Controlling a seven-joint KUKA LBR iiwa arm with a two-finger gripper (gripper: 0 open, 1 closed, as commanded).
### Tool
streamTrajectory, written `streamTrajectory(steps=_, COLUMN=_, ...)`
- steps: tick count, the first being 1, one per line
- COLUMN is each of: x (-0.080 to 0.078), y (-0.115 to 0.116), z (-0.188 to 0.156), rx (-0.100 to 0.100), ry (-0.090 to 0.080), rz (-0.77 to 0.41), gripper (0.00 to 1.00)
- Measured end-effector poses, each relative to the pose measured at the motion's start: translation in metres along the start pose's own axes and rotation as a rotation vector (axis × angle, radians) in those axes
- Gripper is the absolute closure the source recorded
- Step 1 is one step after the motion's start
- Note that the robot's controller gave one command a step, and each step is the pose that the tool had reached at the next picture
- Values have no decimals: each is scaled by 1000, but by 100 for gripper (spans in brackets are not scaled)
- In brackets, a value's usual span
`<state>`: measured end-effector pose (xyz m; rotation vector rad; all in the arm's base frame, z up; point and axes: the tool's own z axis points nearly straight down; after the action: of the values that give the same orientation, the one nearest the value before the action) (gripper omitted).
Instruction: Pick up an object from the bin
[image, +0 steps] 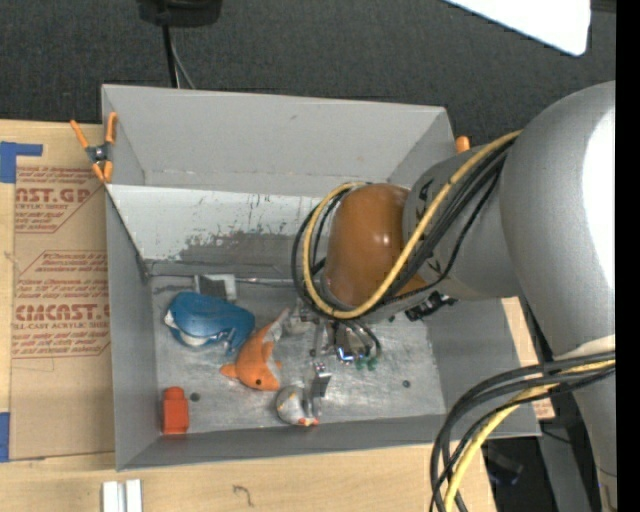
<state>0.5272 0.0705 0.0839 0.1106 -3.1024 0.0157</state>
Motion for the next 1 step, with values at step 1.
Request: streamTrajectory(steps=1, x=2, y=1, z=-3, rx=-4, ry=-18, rz=-2, gripper=0)
